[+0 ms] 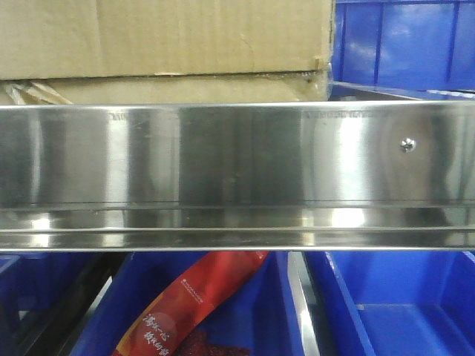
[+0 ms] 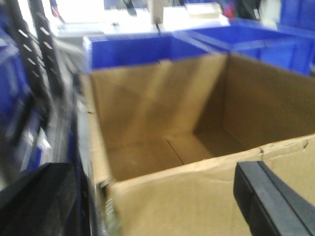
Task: Grab carton from right shelf to conveyor
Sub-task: 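Close both grippers on the carton's opposite side walls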
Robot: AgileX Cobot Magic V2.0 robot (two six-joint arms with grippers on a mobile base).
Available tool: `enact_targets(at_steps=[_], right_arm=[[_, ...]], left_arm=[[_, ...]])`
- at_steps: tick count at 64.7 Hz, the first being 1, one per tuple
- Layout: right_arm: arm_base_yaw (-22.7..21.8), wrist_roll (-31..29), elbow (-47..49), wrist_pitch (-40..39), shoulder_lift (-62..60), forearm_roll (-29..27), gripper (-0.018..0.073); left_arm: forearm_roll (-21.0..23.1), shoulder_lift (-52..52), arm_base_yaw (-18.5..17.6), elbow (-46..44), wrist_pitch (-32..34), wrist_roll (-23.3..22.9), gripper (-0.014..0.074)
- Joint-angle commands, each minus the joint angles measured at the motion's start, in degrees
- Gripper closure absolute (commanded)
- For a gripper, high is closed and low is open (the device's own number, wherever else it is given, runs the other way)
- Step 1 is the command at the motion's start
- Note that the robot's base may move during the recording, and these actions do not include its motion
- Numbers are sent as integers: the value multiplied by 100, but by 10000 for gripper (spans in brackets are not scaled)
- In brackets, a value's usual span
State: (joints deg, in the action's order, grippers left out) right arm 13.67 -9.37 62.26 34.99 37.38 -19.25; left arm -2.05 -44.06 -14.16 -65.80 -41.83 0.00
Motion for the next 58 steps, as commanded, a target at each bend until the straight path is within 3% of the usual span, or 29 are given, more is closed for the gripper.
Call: enact_targets(at_steps=[1,17,21,28,32,43,50,58], right_arm=[[344,-22,613,227,644,-36,-9],[1374,138,2579,1309,2642,127,-9],[1531,745,3148,1755,3180,781,-9],[1947,1919,4254,2853,4072,2502,-9],[2146,2269,4910,3361,4527,2957,-9],[2303,2347,6209,3497,5614,2934,-9],[2262,2489,6524,3497,5942,2927,-9],[2019,2521,6525,3497,6151,2847,-9]], left_arm=[[37,-480,-89,-463,-305,0,48],[-42,-1590,-89,-1626,-926,-115,48],[-295,-1826,-89,-1973,-1217,-458,48],[-693,-2396,-89,-2607,-1899,-663,48],[-771,-2669,-89,-2933,-2184,-766,48],[-562,-3537,276,-3943,-2813,-903,48],[-246,-4021,547,-4322,-2813,-731,48],[-195,-4334,761,-4364,-2813,-708,48]])
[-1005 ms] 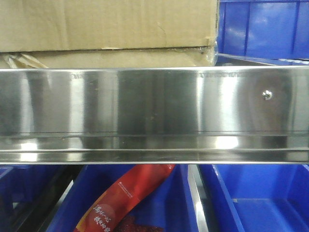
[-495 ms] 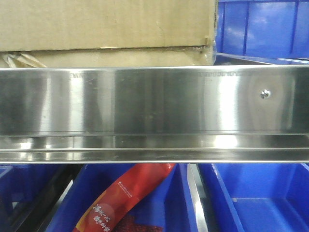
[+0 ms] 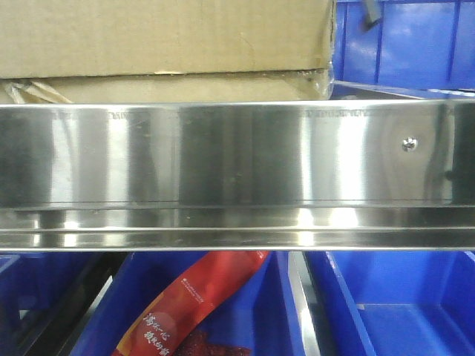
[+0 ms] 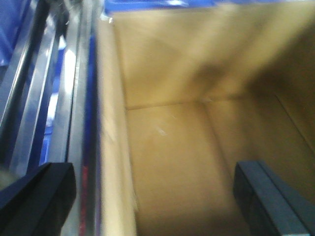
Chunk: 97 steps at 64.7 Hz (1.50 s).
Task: Grab carton from right shelf to conveyor
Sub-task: 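Close both grippers on the carton's opposite side walls, then lift the carton off the shelf with both grippers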
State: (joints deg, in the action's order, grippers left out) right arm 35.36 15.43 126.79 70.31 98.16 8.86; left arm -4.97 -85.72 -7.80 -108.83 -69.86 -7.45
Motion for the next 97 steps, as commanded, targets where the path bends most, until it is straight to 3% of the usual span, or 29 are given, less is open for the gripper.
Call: enact_targets(at_steps=[1,13,24,42,46,52,62,66,71,97], right_arm=[[-181,41,72,-34,93,5,-9],[-530,14,72,-34,364,-592,-9],[-554,-296,50,-34,648,-604,-9],[-554,-308,50,-34,976,-620,7],[-554,-308,50,-34,1022,-620,69],[-554,-308,50,-34,1071,-620,269],[-554,-308,50,-34,1071,-620,650],[-554,-308,50,-34,1071,-620,629],[-554,-308,50,-34,1071,-620,629],[-554,-308,50,-34,463,-620,629]], left_arm=[[97,-197,145,-62,-10,37,48],[97,-485,249,-62,-10,134,48],[97,-758,249,-62,-10,145,48],[97,-925,249,-62,-10,145,48],[97,-926,249,-62,-10,145,52],[97,-926,249,-62,-10,145,122],[62,-926,249,-62,-10,145,492],[35,-926,249,-62,-10,145,650],[9,-926,249,-62,-10,145,570],[22,-350,249,-62,-10,145,585]])
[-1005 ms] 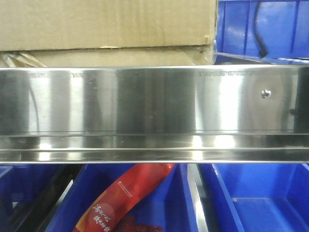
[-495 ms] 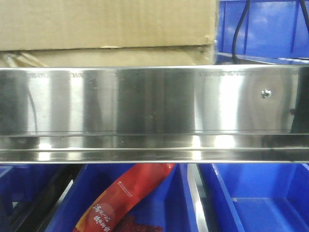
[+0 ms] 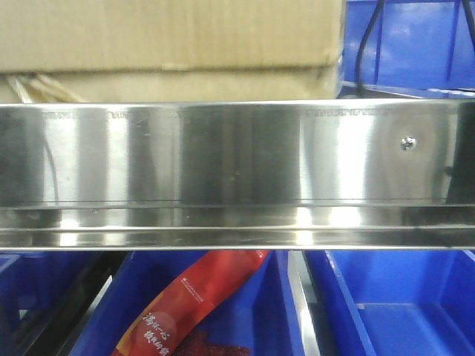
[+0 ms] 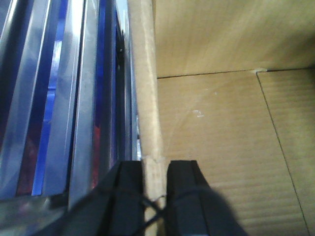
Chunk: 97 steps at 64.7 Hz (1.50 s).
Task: Grab carton from right shelf to conveyor
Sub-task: 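Lift the carton off the shelf with both grippers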
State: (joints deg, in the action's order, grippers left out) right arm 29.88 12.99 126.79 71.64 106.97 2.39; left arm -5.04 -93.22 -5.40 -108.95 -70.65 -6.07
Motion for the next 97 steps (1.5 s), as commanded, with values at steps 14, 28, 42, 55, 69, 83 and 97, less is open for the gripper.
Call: enact_targets(at_steps=[14,28,42,55,69,83,97], right_arm=[[-7,-263,-166,-168,-1278,39,629],[-7,-263,-1190,-168,-2257,131,629],[-7,-263,-2300,-168,-3072,131,629],[-7,-263,-2926,-168,-3454,131,629],[-7,-263,-3001,-168,-3494,131,629],[-7,-263,-3001,-168,-3494,131,629],[-7,-263,-3001,-257,-3494,131,629]], left_arm=[[271,1176,-64,-39,68,-8,587],[271,1685,-641,191,68,-235,615],[84,2171,-1320,836,68,-658,615],[84,2337,-1498,1359,68,-667,615],[84,2327,-1498,1464,68,-667,615],[84,2327,-1498,1464,68,-667,615],[84,2326,-1498,1467,68,-667,615]])
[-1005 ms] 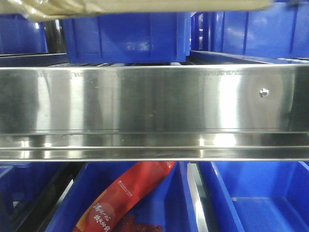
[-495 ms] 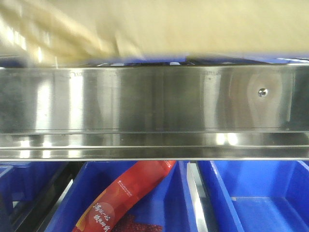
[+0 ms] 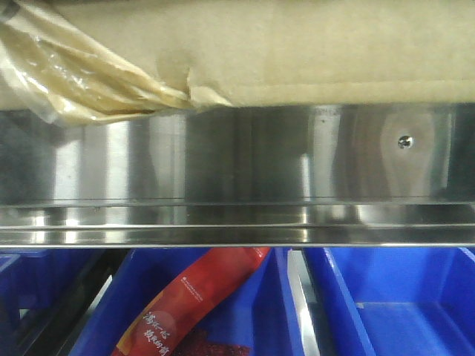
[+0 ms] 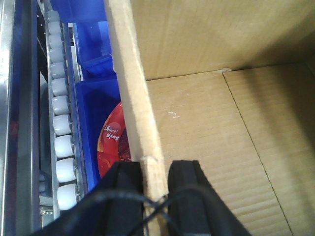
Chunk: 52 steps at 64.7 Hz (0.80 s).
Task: Grab carton from right shelf to conveyor
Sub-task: 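Lift the carton off the shelf with both grippers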
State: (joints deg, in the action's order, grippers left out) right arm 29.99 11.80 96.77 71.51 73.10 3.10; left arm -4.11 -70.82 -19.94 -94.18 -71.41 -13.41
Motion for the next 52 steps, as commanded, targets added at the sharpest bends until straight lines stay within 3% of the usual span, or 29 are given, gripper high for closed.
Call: enact_targets(at_steps=[1,22,52], right_arm=[[-17,-143,2,-264,-107,61,629],[-17,-143,2,-1063,-107,61,629],[-17,-143,2,-1150,-107,61,629]], left_arm=[[-8,85,-43,-10,145,67,615],[-18,85,-43,-10,145,67,615],[-18,85,-43,-10,145,67,615]])
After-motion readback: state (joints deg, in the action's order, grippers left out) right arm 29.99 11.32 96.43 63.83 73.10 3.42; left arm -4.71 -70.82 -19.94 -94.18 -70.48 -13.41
